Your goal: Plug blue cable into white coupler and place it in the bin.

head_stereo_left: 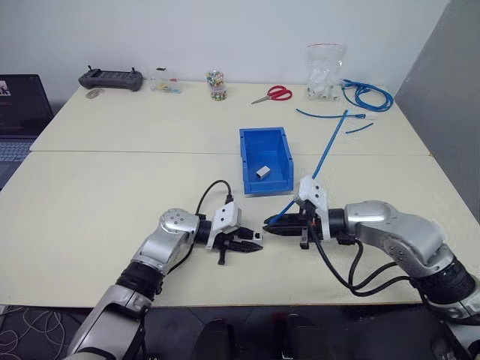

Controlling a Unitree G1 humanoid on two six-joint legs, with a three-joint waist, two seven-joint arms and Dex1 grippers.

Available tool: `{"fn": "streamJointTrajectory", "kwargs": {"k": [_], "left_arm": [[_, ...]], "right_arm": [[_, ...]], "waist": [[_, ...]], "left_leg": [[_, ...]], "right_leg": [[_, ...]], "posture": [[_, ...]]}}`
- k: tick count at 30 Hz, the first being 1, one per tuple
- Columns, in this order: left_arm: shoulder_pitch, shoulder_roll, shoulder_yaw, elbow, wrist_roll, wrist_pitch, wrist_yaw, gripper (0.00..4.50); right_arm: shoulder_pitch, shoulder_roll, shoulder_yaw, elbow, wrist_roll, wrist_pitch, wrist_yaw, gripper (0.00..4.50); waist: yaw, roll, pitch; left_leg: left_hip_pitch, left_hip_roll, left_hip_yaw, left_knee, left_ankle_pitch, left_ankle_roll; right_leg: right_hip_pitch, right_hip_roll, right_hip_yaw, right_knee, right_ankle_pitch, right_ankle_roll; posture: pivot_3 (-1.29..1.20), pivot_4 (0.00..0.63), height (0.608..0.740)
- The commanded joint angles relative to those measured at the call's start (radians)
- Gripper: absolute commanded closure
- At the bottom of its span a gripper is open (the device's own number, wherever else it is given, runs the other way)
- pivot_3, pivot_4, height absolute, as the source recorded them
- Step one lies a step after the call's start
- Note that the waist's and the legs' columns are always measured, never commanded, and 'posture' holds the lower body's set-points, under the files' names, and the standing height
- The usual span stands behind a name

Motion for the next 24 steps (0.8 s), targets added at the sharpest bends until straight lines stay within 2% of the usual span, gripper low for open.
{"fn": "streamJointTrajectory", "kwargs": {"k": [1, 7, 13, 24], "left_arm": [[-0.023, -0.023, -0.005, 0.053, 0.025, -0.043, -0.027, 3.72], [-0.044, -0.042, 0.001, 0.103, 0.045, -0.078, -0.037, 3.72], [-0.014, -0.039, 0.004, 0.072, 0.045, -0.071, -0.044, 3.72], [0.005, -0.046, 0.018, 0.009, 0.039, -0.015, -0.037, 3.72]], "right_arm": [[-0.002, 0.025, 0.006, -0.008, -0.068, -0.039, 0.031, 4.33], [0.021, 0.067, 0.03, -0.009, -0.158, -0.05, 0.044, 4.33], [0.032, 0.102, 0.037, 0.03, -0.227, -0.042, 0.034, 4.33], [0.012, 0.091, 0.037, 0.062, -0.286, -0.045, 0.105, 4.33]], "waist": [[0.001, 0.0, 0.0], [0.003, 0.0, 0.0], [0.002, 0.0, 0.0], [0.0, 0.002, -0.002]], "left_leg": [[0.0, 0.0, 0.0, 0.0, 0.0, 0.0], [0.0, -0.001, 0.0, 0.001, 0.0, 0.0], [0.001, -0.001, 0.0, 0.001, 0.0, 0.0], [0.002, -0.001, 0.0, 0.001, 0.0, 0.0]], "right_leg": [[0.0, 0.0, 0.0, 0.0, 0.0, 0.0], [0.0, 0.0, 0.0, 0.001, 0.0, 0.0], [0.001, 0.0, 0.0, 0.002, 0.0, 0.0], [0.001, 0.0, 0.0, 0.002, 0.0, 0.0]], "posture": [[0.0, 0.15, 0.74], [0.0, 0.15, 0.74], [0.0, 0.15, 0.74], [0.0, 0.15, 0.74]]}}
